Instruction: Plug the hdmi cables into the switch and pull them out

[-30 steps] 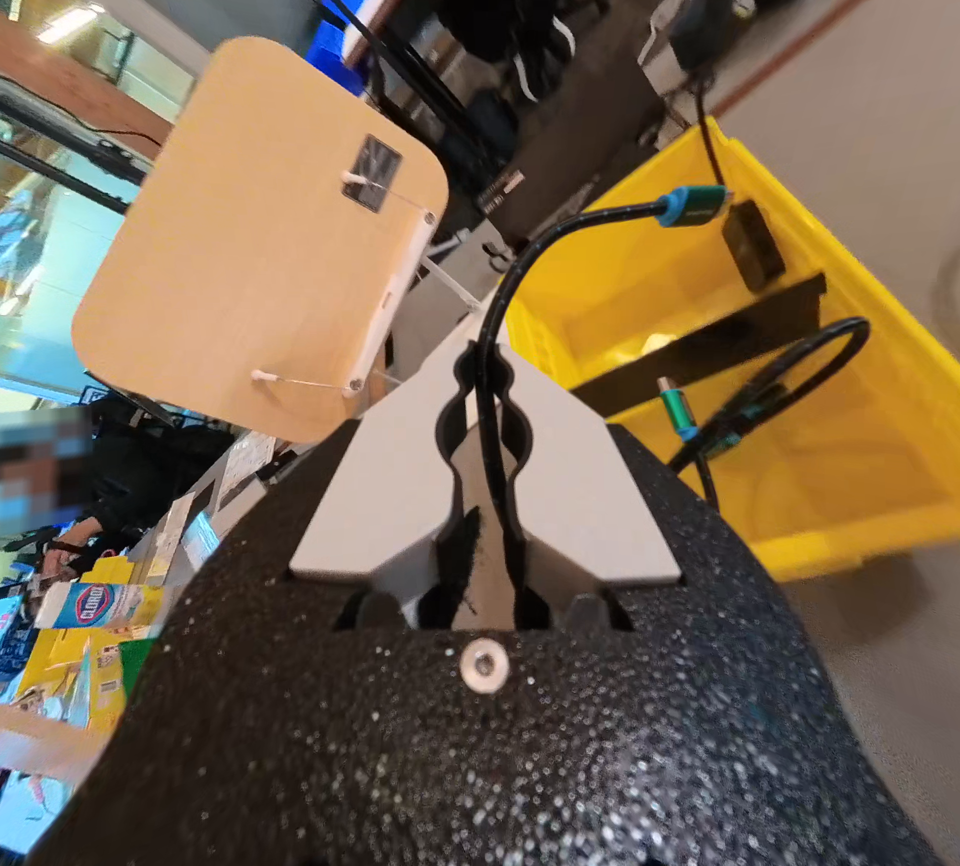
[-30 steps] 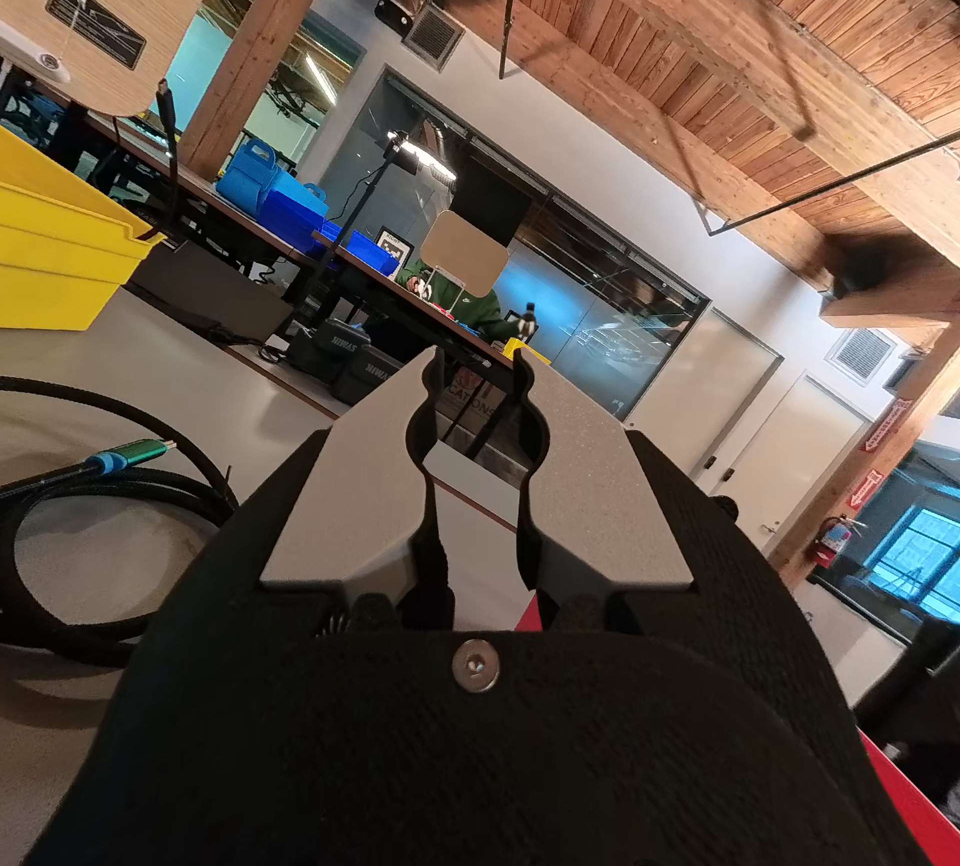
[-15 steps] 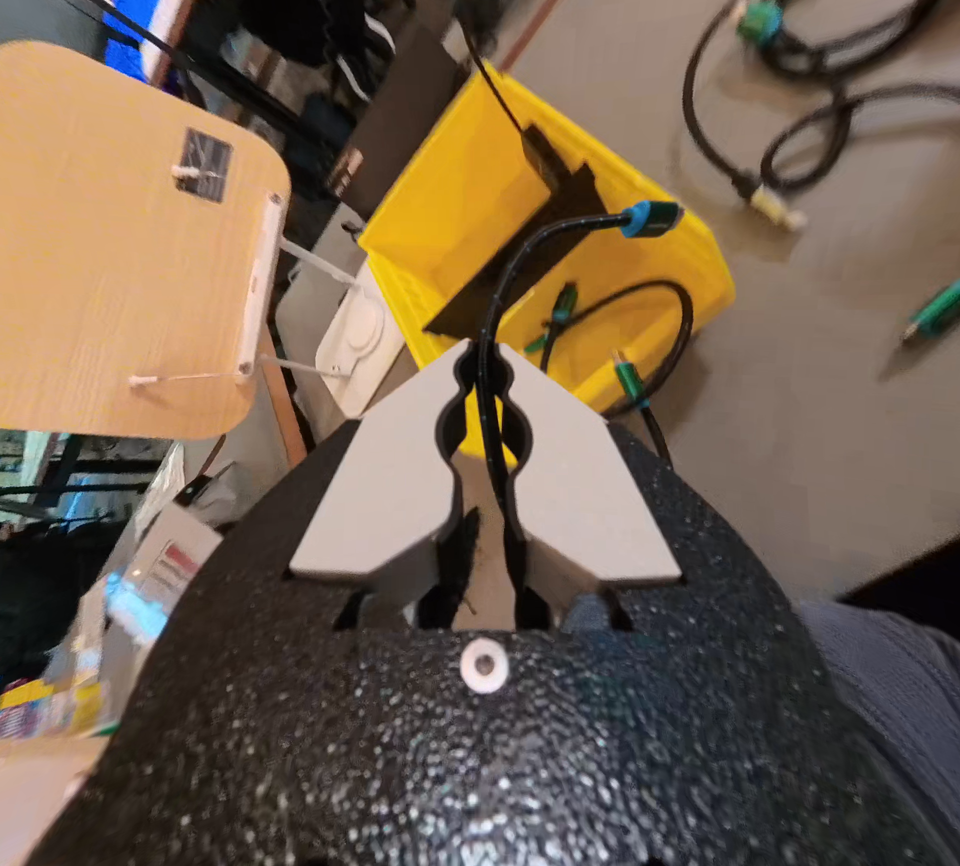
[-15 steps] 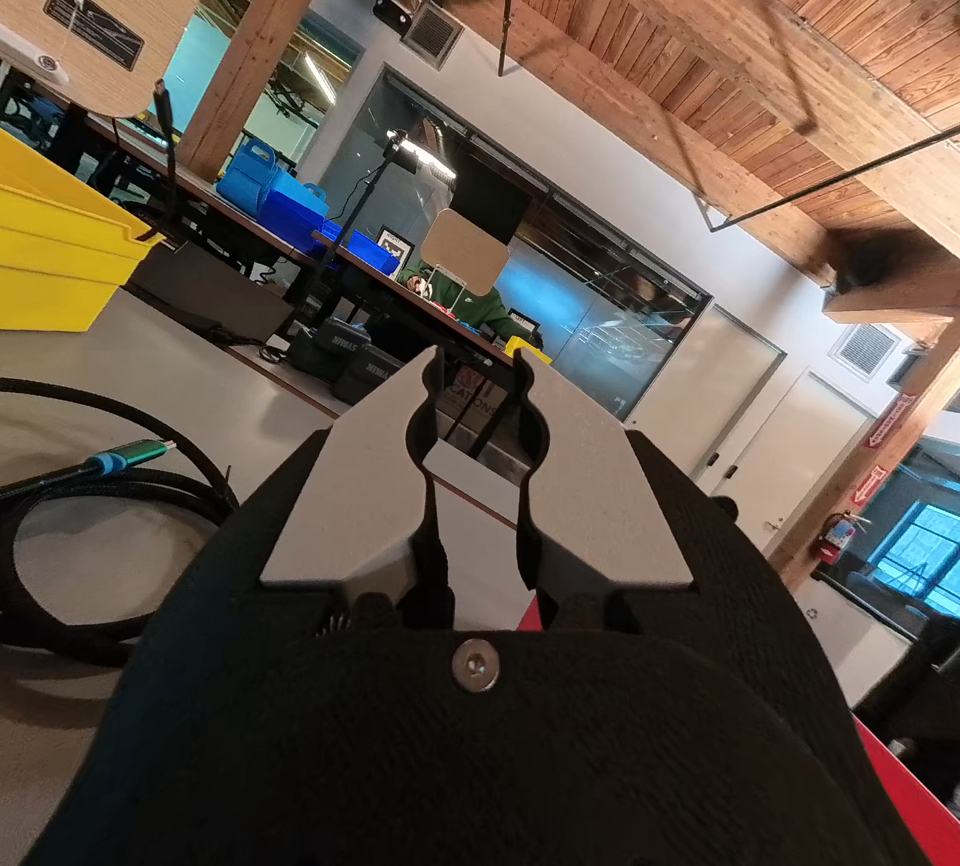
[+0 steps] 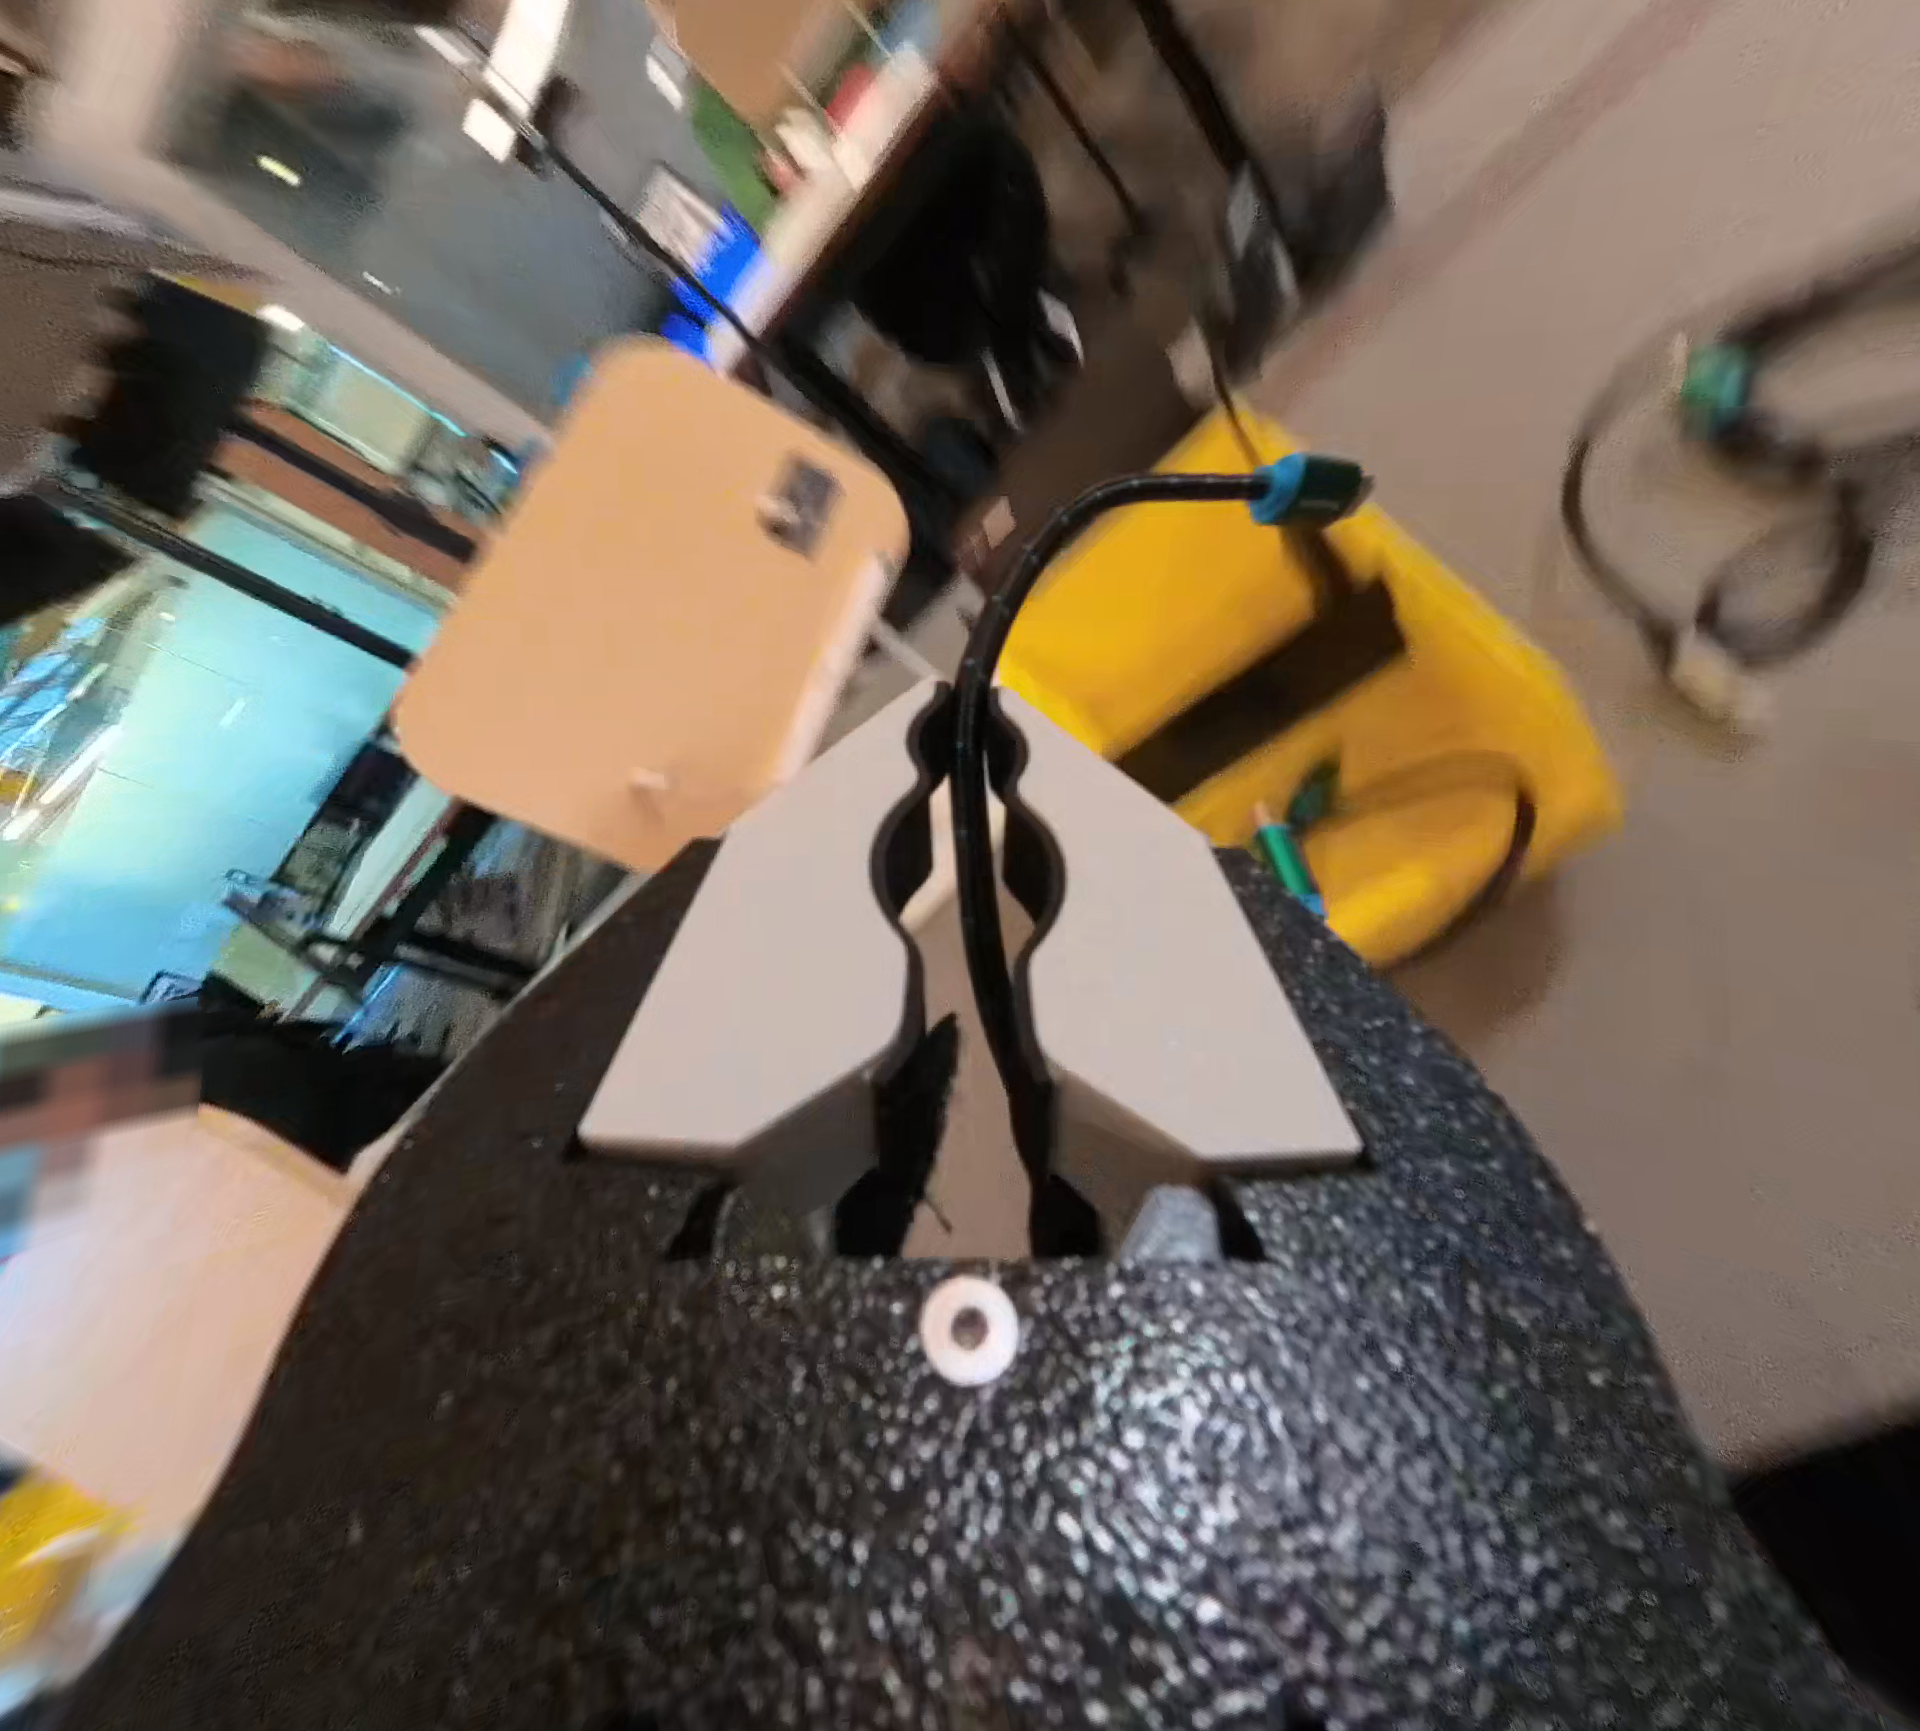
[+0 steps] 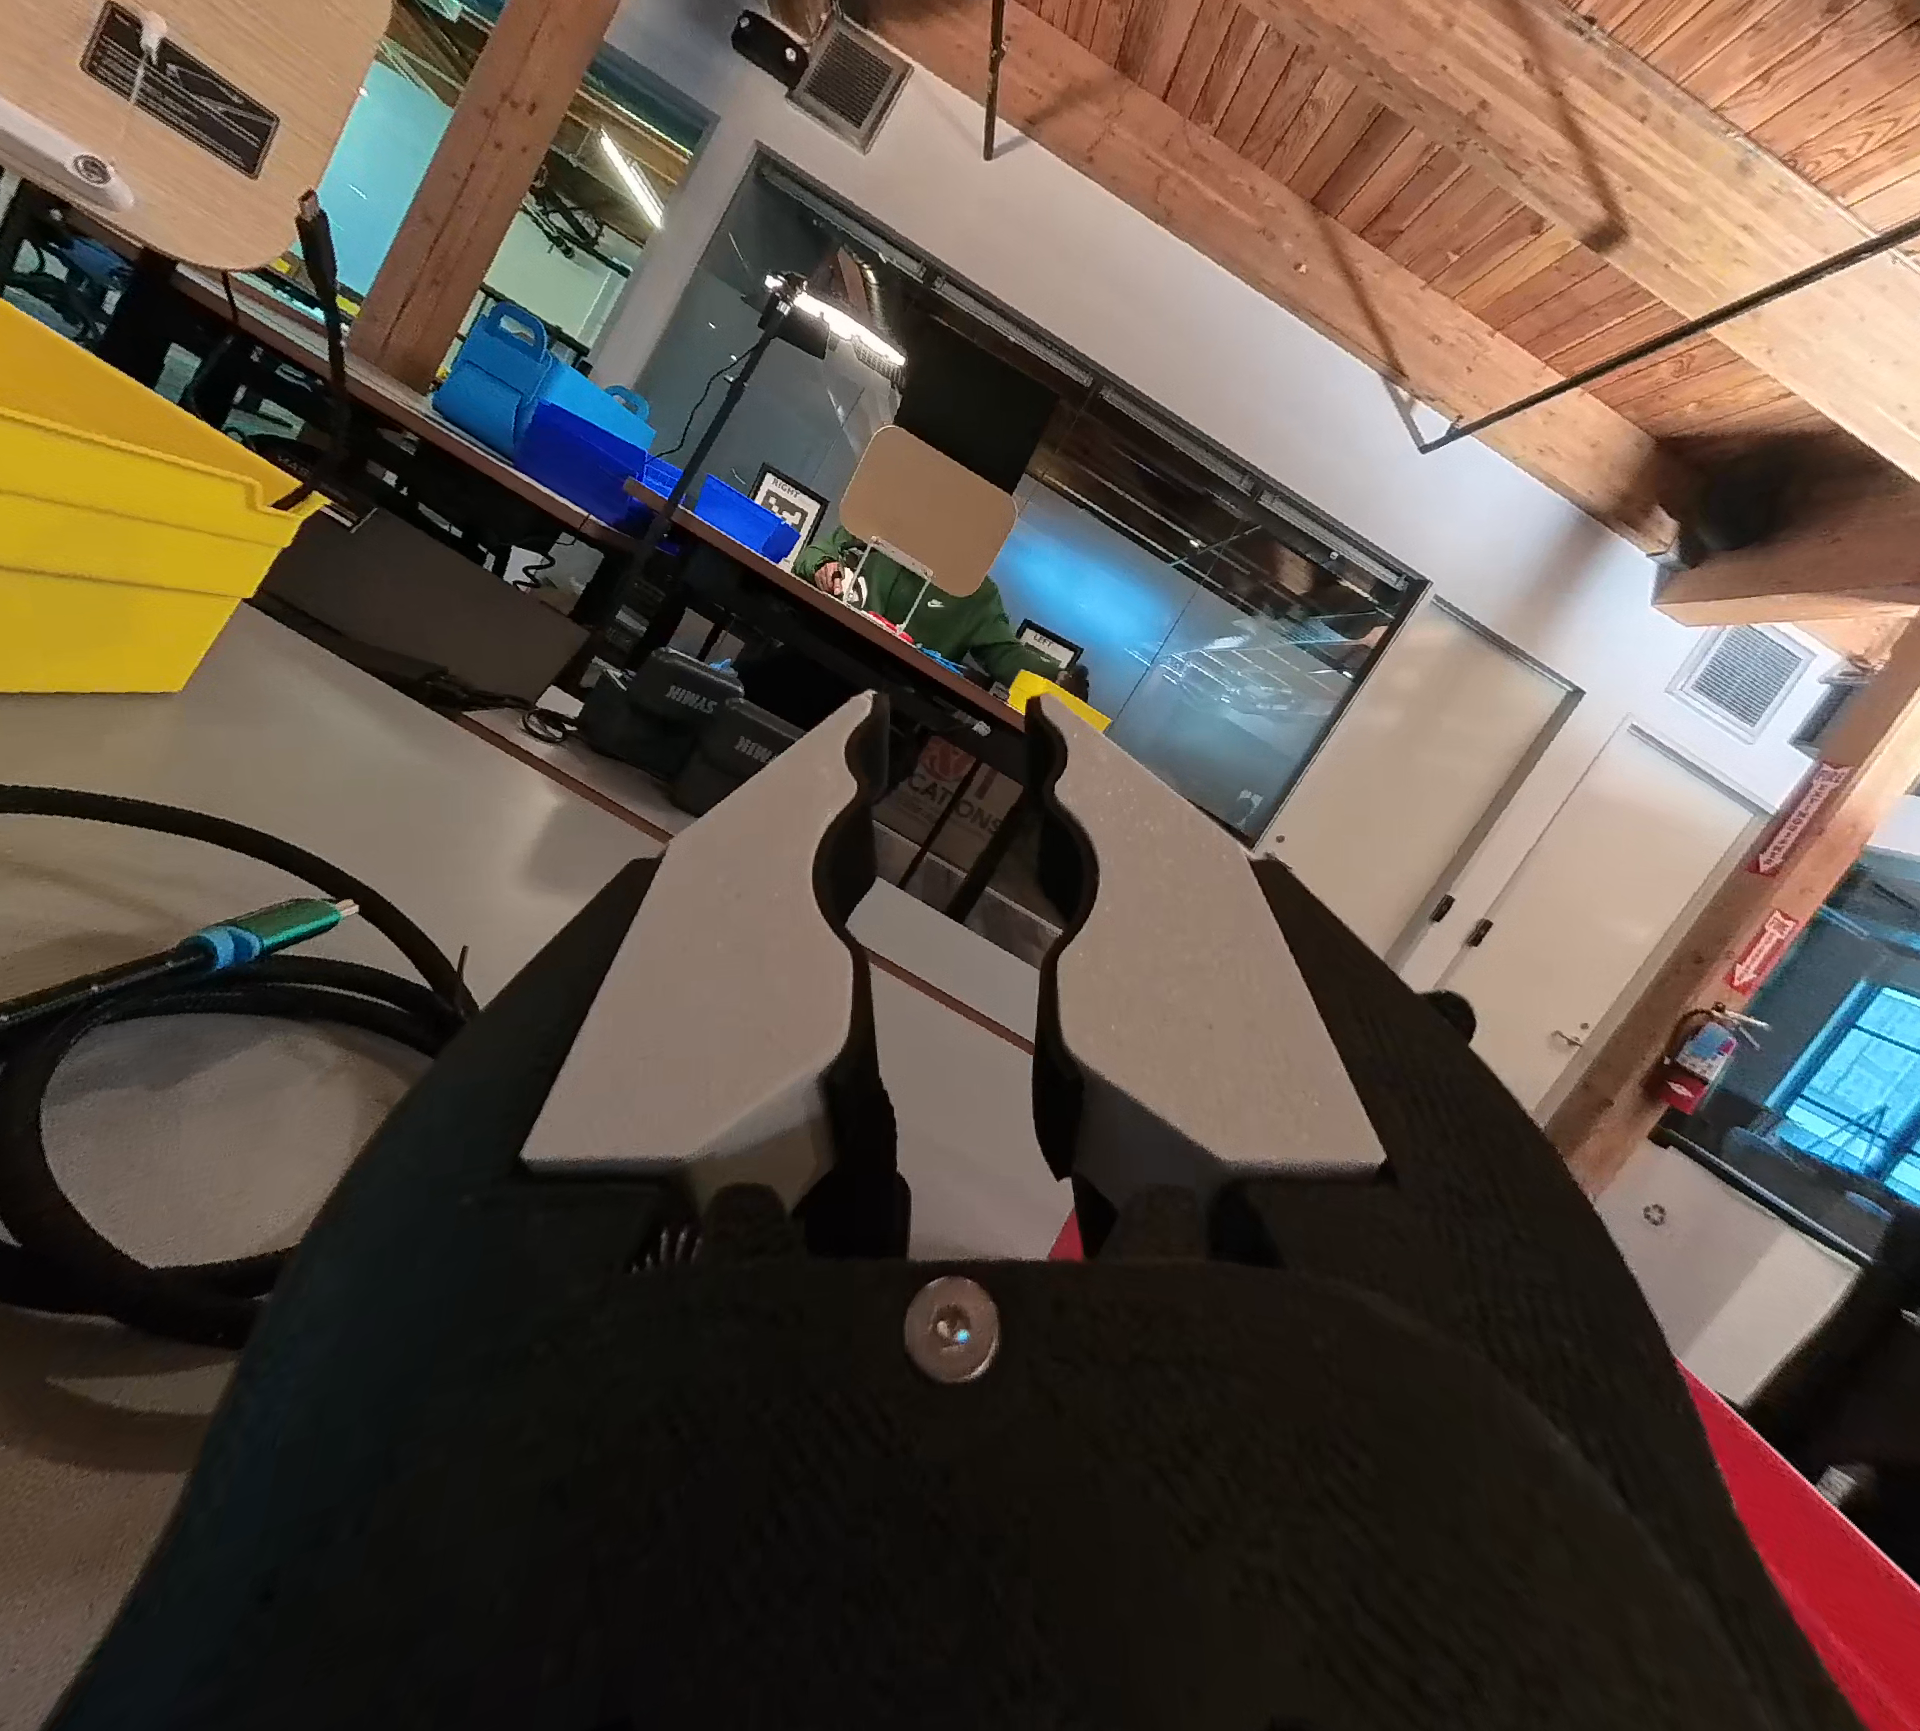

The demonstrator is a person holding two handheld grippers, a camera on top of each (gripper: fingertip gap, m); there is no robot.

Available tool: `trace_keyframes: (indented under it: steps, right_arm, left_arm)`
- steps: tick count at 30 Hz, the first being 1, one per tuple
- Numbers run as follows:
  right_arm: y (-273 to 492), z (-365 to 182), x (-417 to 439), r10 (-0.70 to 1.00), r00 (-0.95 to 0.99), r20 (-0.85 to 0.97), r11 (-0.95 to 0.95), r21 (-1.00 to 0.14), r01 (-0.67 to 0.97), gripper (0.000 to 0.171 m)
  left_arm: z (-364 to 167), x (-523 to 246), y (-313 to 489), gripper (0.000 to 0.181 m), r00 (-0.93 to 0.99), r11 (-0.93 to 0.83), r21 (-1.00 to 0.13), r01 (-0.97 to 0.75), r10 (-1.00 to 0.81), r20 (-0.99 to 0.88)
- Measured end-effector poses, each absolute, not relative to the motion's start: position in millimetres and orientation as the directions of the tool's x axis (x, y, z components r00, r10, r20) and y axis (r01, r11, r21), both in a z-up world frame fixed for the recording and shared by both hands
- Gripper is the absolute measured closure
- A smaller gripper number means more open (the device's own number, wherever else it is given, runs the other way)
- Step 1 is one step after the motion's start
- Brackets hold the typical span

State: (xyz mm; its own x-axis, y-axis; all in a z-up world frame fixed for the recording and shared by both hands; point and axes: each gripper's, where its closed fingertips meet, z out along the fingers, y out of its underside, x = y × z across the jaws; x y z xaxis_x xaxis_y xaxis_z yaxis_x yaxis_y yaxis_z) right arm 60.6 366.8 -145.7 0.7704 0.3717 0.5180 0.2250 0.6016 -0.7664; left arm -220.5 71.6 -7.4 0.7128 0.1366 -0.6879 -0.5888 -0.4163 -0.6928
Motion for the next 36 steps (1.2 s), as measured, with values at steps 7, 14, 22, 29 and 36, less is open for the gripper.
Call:
trace_keyframes:
  steps: [7,14,22,29,36]
  right_arm:
    - [369.2,-142.0,68.5,0.346,0.790,0.506,0.600,-0.767,0.229,0.147]
    - [384.6,-139.5,92.3,0.252,0.843,0.475,0.551,-0.787,0.278,0.150]
    - [387.0,-135.7,101.2,0.234,0.862,0.450,0.551,-0.792,0.264,0.150]
    - [381.7,-137.0,89.4,0.250,0.832,0.495,0.573,-0.768,0.285,0.150]
    - [380.2,-135.9,88.7,0.262,0.832,0.489,0.577,-0.771,0.271,0.150]
  left_arm:
    - [4.4,-118.1,134.6,0.178,0.853,-0.064,-0.853,-0.518,-0.110,-0.510]
    - [-98.2,-62.9,239.8,0.178,0.922,-0.238,-0.951,-0.200,-0.375,-0.100]
    - [-206.3,-53.2,302.3,0.165,0.960,-0.424,-0.893,-0.148,-0.279,-0.027]
    - [-190.4,-64.4,292.3,0.123,0.950,-0.365,-0.889,-0.277,-0.244,-0.195]
    - [-178.2,-145.0,262.1,0.139,0.929,-0.383,-0.862,-0.333,0.021,-0.368]
